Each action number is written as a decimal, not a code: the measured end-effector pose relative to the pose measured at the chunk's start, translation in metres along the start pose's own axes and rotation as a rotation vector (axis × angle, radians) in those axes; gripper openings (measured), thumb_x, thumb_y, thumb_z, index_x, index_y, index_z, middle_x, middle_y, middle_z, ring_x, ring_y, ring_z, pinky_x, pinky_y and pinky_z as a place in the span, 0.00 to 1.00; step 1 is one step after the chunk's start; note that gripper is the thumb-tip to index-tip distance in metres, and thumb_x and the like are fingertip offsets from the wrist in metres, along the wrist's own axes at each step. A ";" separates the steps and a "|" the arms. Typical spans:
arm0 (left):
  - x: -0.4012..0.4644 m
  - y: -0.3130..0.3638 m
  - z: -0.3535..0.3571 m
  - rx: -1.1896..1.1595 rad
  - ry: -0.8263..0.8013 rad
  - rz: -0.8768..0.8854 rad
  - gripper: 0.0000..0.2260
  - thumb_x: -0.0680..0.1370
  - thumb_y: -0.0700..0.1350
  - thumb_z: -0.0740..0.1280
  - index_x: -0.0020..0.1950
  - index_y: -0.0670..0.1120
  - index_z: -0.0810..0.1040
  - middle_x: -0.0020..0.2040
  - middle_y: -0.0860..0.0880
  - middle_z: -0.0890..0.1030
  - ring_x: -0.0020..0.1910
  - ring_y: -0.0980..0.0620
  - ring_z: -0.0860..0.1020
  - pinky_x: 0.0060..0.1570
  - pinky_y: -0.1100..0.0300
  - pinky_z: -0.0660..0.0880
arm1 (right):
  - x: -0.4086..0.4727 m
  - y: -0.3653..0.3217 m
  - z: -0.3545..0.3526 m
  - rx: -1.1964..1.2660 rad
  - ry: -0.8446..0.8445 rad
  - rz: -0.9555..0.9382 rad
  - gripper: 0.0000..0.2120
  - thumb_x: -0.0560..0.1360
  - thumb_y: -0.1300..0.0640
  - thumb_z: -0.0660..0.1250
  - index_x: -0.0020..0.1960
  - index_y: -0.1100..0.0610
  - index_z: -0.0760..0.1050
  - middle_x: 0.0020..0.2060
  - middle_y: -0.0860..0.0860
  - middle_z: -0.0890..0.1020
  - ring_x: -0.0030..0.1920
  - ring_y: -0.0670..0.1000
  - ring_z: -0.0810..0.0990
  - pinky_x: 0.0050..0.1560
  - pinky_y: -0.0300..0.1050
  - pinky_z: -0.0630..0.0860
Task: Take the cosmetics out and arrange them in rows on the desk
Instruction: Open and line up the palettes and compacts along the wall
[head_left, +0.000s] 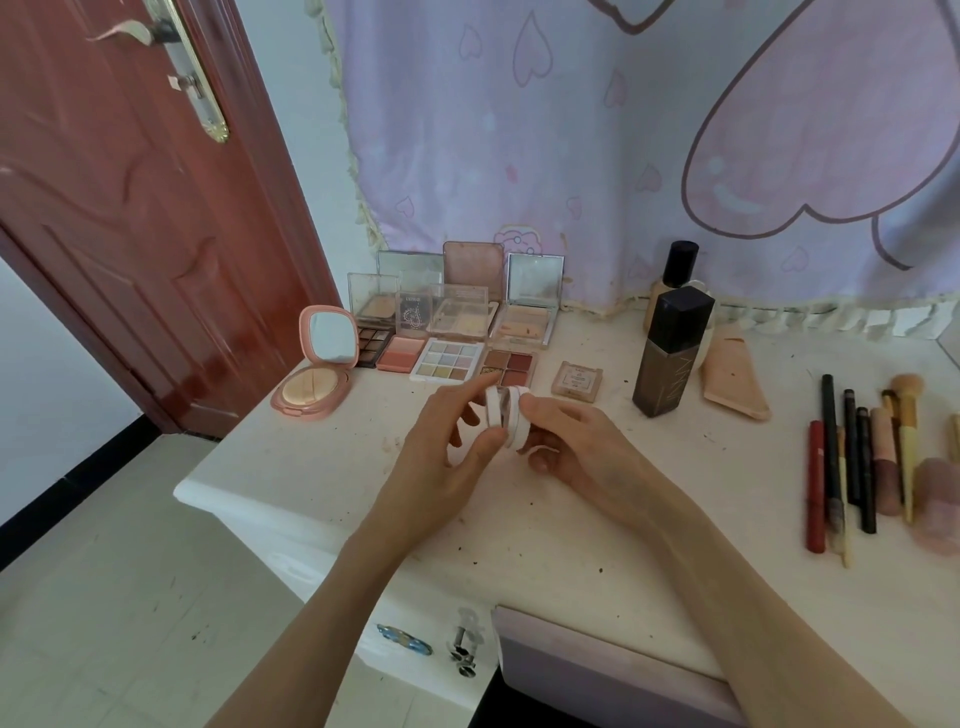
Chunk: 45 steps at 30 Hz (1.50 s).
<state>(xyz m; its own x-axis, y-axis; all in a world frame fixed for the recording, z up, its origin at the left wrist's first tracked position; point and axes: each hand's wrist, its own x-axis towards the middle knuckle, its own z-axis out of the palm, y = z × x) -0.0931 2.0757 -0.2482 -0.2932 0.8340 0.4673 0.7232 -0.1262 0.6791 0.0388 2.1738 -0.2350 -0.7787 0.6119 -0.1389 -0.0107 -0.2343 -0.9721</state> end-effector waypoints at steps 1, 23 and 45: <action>0.001 0.000 -0.001 -0.025 0.027 -0.030 0.18 0.74 0.57 0.62 0.62 0.64 0.63 0.54 0.62 0.72 0.49 0.61 0.73 0.46 0.71 0.71 | 0.000 0.000 0.000 0.020 -0.001 -0.015 0.25 0.65 0.45 0.67 0.57 0.59 0.77 0.43 0.53 0.79 0.41 0.49 0.74 0.39 0.40 0.71; -0.006 -0.084 -0.051 0.533 0.224 -0.492 0.26 0.69 0.59 0.68 0.62 0.48 0.76 0.60 0.46 0.76 0.60 0.43 0.68 0.57 0.58 0.57 | 0.059 0.019 0.065 -0.925 0.196 -0.228 0.21 0.71 0.55 0.69 0.63 0.57 0.73 0.58 0.54 0.70 0.61 0.53 0.66 0.58 0.38 0.63; -0.016 -0.059 -0.042 0.608 0.460 -0.532 0.25 0.69 0.50 0.72 0.61 0.40 0.72 0.51 0.40 0.78 0.51 0.38 0.70 0.50 0.48 0.67 | 0.093 0.018 0.106 -0.871 0.325 -0.318 0.17 0.75 0.65 0.61 0.63 0.61 0.68 0.58 0.57 0.71 0.56 0.56 0.73 0.54 0.43 0.67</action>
<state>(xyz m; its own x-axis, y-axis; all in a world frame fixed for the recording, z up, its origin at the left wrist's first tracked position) -0.1575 2.0470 -0.2726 -0.8057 0.3895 0.4463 0.5873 0.6238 0.5157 -0.1006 2.1462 -0.2452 -0.6076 0.7586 0.2354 0.3782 0.5369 -0.7541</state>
